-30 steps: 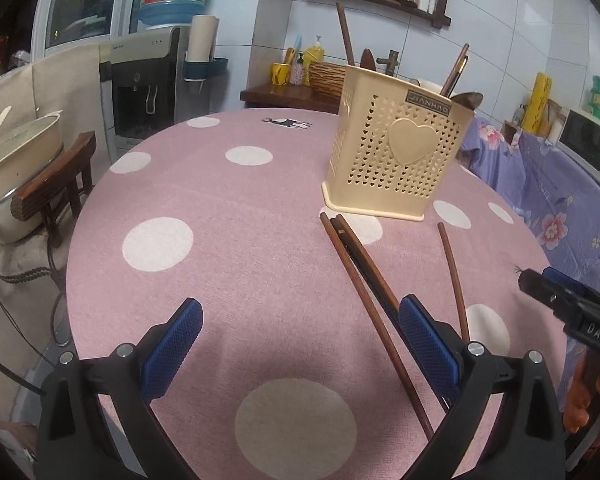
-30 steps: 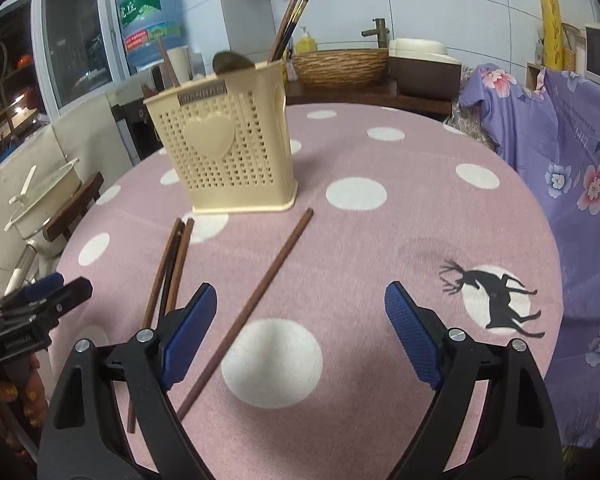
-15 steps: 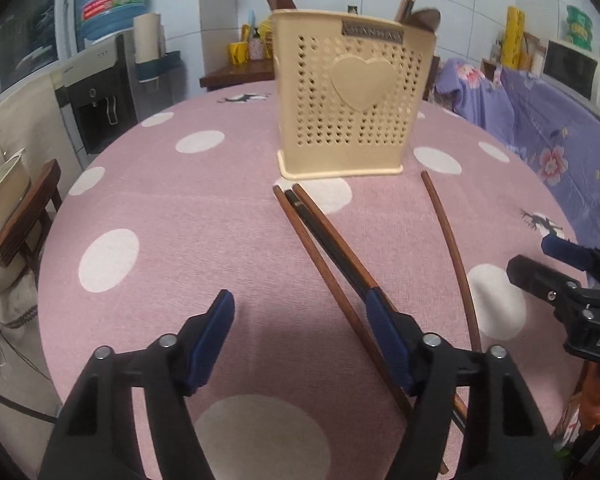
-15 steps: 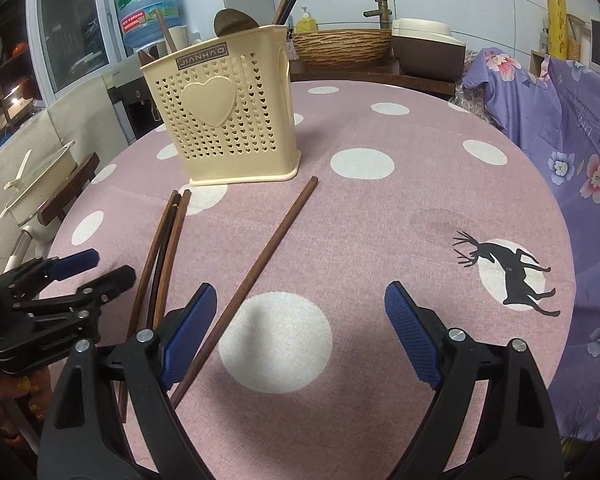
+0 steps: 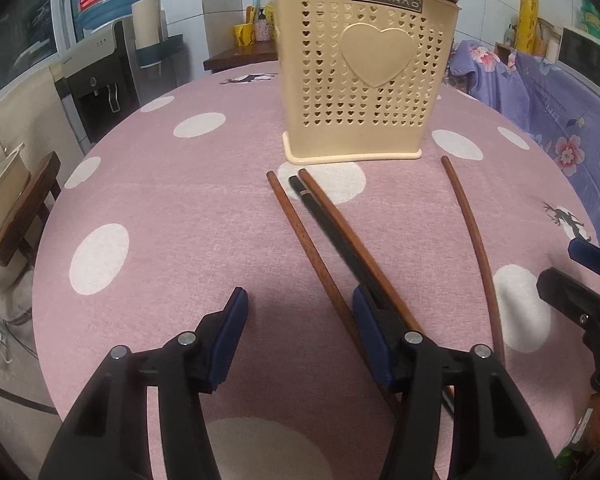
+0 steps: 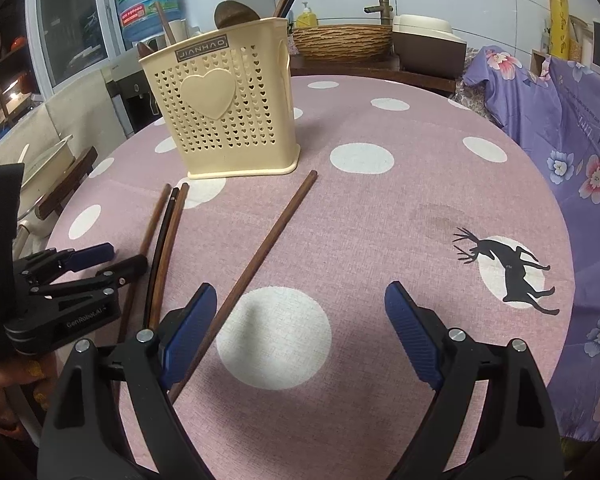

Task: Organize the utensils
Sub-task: 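Grasp a brown chopstick with the right gripper while the left gripper grasps another brown chopstick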

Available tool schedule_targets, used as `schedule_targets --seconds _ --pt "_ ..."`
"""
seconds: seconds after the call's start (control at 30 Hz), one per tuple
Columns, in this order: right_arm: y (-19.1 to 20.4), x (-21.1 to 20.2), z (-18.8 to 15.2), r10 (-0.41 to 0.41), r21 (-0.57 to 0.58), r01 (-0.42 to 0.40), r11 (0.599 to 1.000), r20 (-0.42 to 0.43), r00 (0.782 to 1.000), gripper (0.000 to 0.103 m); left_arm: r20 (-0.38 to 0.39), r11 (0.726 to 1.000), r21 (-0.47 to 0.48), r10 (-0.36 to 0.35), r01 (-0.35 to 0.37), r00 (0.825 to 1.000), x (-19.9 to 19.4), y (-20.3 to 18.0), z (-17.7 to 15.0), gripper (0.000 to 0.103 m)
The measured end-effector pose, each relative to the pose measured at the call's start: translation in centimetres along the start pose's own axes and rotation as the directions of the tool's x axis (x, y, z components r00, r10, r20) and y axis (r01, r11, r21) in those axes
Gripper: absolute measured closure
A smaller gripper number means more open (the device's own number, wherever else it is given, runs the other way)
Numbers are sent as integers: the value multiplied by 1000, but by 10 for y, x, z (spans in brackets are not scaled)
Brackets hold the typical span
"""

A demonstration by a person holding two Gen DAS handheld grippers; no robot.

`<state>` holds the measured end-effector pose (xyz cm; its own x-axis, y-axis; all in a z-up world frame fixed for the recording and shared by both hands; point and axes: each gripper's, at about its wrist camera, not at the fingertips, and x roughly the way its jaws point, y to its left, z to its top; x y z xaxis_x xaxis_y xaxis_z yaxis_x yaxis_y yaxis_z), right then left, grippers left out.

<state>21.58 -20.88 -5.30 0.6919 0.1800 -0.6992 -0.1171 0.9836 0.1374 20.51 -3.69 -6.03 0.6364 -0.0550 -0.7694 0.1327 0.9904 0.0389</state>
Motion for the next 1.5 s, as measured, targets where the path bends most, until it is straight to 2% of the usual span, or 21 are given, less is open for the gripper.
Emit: schedule_targets --seconds 0.1,0.23,0.3,0.43,0.6,0.77,0.93,1.1,1.3,1.4,1.5 --pt "-1 3 1 -4 -9 3 1000 -20 1000 18 -4 1000 -6 2 -2 1000 -4 10 -4 47" --pt "0 12 12 32 21 -31 999 -51 998 20 -19 998 -64 -31 29 999 -3 26 0 47" --pt "2 19 19 51 37 -49 998 -61 997 24 -21 995 -92 -38 36 999 1 31 5 47" --pt "5 38 36 49 89 -41 995 -88 995 39 -29 993 -115 -29 25 999 14 38 19 47" --pt "9 59 51 29 120 -15 993 -112 993 45 -43 994 -106 -14 9 999 26 41 34 47" --pt "8 78 60 -12 132 31 991 -142 990 58 -48 994 -110 16 -21 999 34 42 42 47" --pt "13 90 68 -32 122 50 991 -151 988 65 -43 996 -83 27 -31 999 37 36 45 48" --pt "16 100 78 -73 102 89 991 -151 986 76 -36 999 -39 28 -29 999 41 28 50 66" --pt "13 107 86 -92 100 108 989 -156 983 88 -40 1000 -11 18 -19 999 43 25 54 82" --pt "10 109 88 -86 113 105 988 -161 983 91 -41 1000 -3 19 -19 999 44 22 55 87" --pt "8 111 91 -80 132 102 986 -165 983 92 -46 1000 -5 19 -20 999 46 20 58 88"
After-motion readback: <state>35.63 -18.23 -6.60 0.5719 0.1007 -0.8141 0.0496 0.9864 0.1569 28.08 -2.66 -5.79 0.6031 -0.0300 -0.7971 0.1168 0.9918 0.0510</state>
